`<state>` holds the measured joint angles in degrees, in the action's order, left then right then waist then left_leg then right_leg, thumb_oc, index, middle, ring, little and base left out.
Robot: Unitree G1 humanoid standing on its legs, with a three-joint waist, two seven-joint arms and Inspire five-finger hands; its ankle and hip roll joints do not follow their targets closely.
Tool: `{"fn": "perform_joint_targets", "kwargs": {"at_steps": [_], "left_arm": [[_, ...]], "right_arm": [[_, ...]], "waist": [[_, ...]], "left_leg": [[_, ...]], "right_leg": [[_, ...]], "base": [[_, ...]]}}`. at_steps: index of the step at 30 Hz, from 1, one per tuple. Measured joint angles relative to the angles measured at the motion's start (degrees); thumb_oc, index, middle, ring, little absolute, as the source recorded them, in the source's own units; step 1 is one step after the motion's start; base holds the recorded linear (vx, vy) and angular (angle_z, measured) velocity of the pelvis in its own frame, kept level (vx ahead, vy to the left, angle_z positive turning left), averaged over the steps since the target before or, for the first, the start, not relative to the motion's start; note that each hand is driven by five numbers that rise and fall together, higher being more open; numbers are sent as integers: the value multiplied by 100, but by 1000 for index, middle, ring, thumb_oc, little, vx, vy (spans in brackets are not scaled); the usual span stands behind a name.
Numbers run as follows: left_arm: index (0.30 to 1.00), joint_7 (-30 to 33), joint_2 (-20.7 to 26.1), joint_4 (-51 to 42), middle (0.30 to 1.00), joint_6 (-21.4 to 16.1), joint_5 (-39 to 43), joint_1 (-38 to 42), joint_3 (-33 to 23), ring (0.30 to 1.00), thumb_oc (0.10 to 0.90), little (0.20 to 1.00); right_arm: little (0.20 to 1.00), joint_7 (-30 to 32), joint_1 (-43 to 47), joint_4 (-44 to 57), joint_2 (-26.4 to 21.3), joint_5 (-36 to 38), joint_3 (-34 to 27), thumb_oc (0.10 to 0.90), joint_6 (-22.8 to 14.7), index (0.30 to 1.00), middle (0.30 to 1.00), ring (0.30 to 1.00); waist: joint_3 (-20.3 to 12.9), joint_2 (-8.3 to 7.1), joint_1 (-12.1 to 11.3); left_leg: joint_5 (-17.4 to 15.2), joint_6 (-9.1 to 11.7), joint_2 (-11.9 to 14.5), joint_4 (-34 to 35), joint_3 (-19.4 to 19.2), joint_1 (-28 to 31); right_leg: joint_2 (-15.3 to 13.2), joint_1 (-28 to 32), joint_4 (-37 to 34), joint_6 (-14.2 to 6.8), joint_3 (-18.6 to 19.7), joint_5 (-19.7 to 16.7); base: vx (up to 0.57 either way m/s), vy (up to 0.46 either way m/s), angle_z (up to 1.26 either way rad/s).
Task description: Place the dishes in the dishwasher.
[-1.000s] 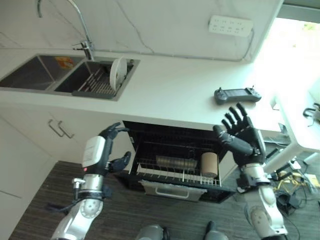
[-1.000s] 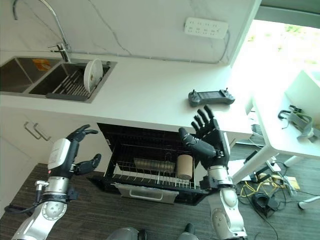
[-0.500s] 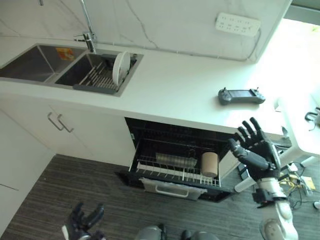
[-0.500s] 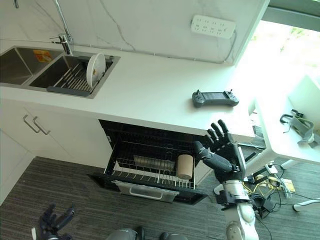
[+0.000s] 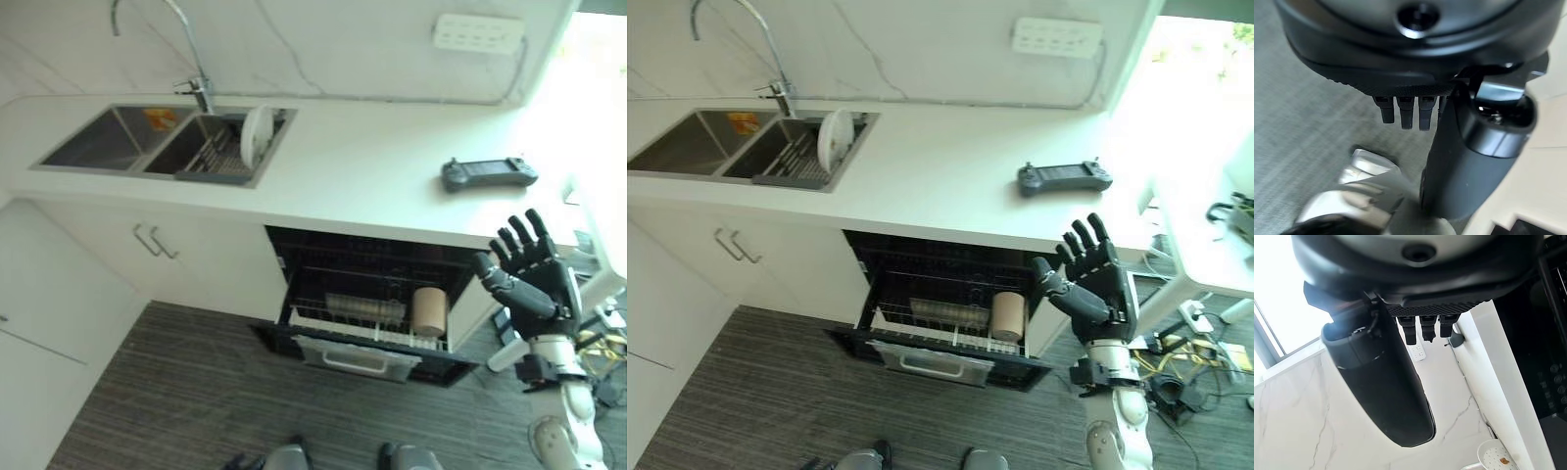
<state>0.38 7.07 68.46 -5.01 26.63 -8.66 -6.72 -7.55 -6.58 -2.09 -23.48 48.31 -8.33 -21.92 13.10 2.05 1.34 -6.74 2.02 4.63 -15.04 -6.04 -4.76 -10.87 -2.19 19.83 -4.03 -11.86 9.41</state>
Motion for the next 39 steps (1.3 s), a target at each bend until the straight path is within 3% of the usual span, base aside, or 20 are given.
{"fn": "perform_joint_targets", "kwargs": {"at_steps": [5, 8, 9, 10, 11, 12, 13, 17, 19, 20, 21, 22, 23, 24, 26, 29, 31, 32, 34, 39], "left_arm": [[900, -154, 208, 215, 900, 531, -273, 267, 322, 900, 800, 900], [900, -354, 541, 202, 900, 761, -205, 265, 453, 900, 800, 900], [900, -342, 560, 160, 900, 917, -185, 324, 386, 900, 800, 900], [900, -351, 541, 163, 900, 994, -117, 441, 366, 900, 800, 900], [900, -360, 527, 139, 900, 1016, -43, 553, 316, 900, 800, 900], [900, -375, 707, 31, 900, 1015, -1, 553, 83, 900, 800, 900], [900, -339, 694, -92, 900, 1017, -10, 473, 206, 900, 800, 900], [900, -454, 652, 74, 900, 1107, -249, 443, 437, 900, 800, 900], [900, -482, 525, 128, 900, 1081, -494, 447, 473, 900, 800, 900], [900, -460, 531, -8, 900, 1057, -535, 461, 521, 900, 800, 900], [900, -380, 560, -154, 900, 1027, -687, 422, 616, 900, 800, 900], [900, -320, 488, -413, 900, 942, -830, 363, 696, 900, 800, 900], [900, -209, 633, -519, 900, 880, -1195, 474, 609, 900, 800, 900], [900, -190, 710, -632, 900, 894, -1382, 453, 710, 900, 800, 900], [900, -198, 767, -732, 900, 989, -1426, 463, 825, 900, 800, 900], [900, -204, 746, -669, 900, 992, -1631, 389, 984, 900, 800, 900], [900, -270, 677, -601, 900, 940, -1653, 375, 996, 900, 800, 900], [900, -336, 598, -581, 900, 878, -1700, 304, 982, 900, 800, 900], [900, -365, 582, -570, 900, 747, -1871, 273, 1042, 900, 800, 900], [900, -365, 749, -526, 900, 727, -2258, 508, 1388, 900, 800, 900]], "right_arm": [[900, 182, -55, 402, 225, 28, -29, 800, 78, 900, 900, 900], [900, 80, 79, 480, 433, 17, 205, 800, 299, 900, 900, 900], [900, 43, 101, 605, 366, 8, 311, 800, 350, 900, 900, 900], [900, 60, 17, 623, 281, 6, 310, 800, 368, 900, 900, 900], [900, 72, 2, 579, 282, 10, 333, 800, 396, 900, 900, 900], [900, 39, 14, 555, 254, 5, 342, 800, 396, 900, 900, 900], [900, -14, 56, 547, -62, -1, 299, 800, 403, 900, 900, 900], [900, -163, -89, 548, -331, 28, 216, 800, 479, 900, 900, 900], [900, -120, -360, 599, -204, 192, 61, 800, 454, 900, 900, 900], [900, -115, -447, 717, -247, 190, -2, 800, 436, 900, 900, 900], [900, -92, -457, 699, -243, 186, 33, 800, 441, 900, 900, 900], [900, -67, -383, 614, -186, 103, 109, 800, 440, 900, 900, 900], [900, -40, -327, 431, -278, -195, 93, 800, 447, 900, 900, 900], [900, -12, -258, 341, -270, -319, 118, 800, 469, 900, 900, 900], [900, 3, 32, 392, -272, -374, 260, 800, 479, 900, 900, 900], [900, 8, 410, 400, -225, -559, 368, 800, 507, 900, 900, 900], [900, 8, 648, 390, -226, -560, 377, 800, 617, 900, 900, 900], [900, -3, 638, 394, -299, -562, 383, 800, 674, 900, 900, 900], [900, 10, 553, 400, -290, -646, 492, 800, 715, 900, 900, 900], [900, 11, 427, 473, -120, -768, 513, 800, 717, 900, 900, 900]], "waist": [[-43, -55, 36], [-154, -126, -21], [-171, -118, 30], [-155, -21, 71], [-142, -230, 157], [-129, -569, 180], [-162, -266, 66], [47, -42, 190], [69, -178, 503], [70, -148, 564], [98, -236, 571], [174, -257, 446], [295, -257, 456], [255, -219, 313], [245, -331, 182], [263, -473, 134], [283, -337, 77], [251, -160, 4], [253, -183, -58], [160, -412, 1]], "left_leg": [[-341, -719, -640, -734, -142, -326], [-570, -1008, -583, -784, -521, -297], [-458, -1136, -626, -578, -603, -301], [-238, -851, -715, -135, -542, -189], [-73, 418, -924, -276, -368, -266], [-607, -413, -935, -1560, -171, -761], [-826, -770, -558, -1345, 177, -717], [-231, -628, -879, -125, 21, -174], [-755, -128, -973, -121, -421, 101], [-919, -518, -700, -583, -536, -39], [-861, -659, -934, -497, -627, 102], [-469, 244, -1096, -617, -732, 258], [-124, 255, -906, -2831, -652, -674], [-460, -11, -613, -3173, -597, -898], [-557, -128, -360, -1975, -280, -874], [74, -71, -533, 769, 854, -368], [337, -37, -591, 1046, 1508, -636], [470, 34, -501, 923, 1540, -641], [658, 99, -501, 84, 989, -793], [399, -651, -834, -293, 292, -805]], "right_leg": [[-549, 133, -300, -79, 97, -543], [-341, -206, 499, -146, -161, -456], [139, -500, 998, -65, -123, -82], [622, -534, 902, 102, -137, 59], [826, -501, 637, 423, -18, 69], [593, -500, 489, 459, 156, -23], [826, -516, 609, -9, 105, 383], [1044, -882, 413, 95, -344, 405], [1123, -709, -120, 457, -154, 181], [1049, -795, 285, 445, -199, 97], [849, -899, 741, 445, -72, 213], [973, -753, 653, 963, 29, 481], [1005, -304, 245, 1184, 109, 256], [1015, -222, 315, 1099, 230, 324], [916, -268, 295, 1015, 594, 343], [721, -150, 5, 682, 1279, 252], [689, 46, -193, 468, 1680, 301], [725, 149, -135, 237, 1783, 442], [566, 236, 214, 89, 1639, 815], [121, 315, 40, -358, 1246, 634]], "base": [[81, 428, 8], [92, 291, -55], [82, 88, -54], [134, 37, -7], [117, 26, 35], [200, 14, -5], [207, 27, -43], [172, -39, -39], [283, -85, 43], [290, -94, 35], [288, -85, -1], [347, -12, 25], [299, 37, 4], [250, 135, -8], [232, 191, -75], [246, 246, -86], [217, 210, -101], [274, 294, -86], [261, 308, -68], [248, 233, -34]]}}
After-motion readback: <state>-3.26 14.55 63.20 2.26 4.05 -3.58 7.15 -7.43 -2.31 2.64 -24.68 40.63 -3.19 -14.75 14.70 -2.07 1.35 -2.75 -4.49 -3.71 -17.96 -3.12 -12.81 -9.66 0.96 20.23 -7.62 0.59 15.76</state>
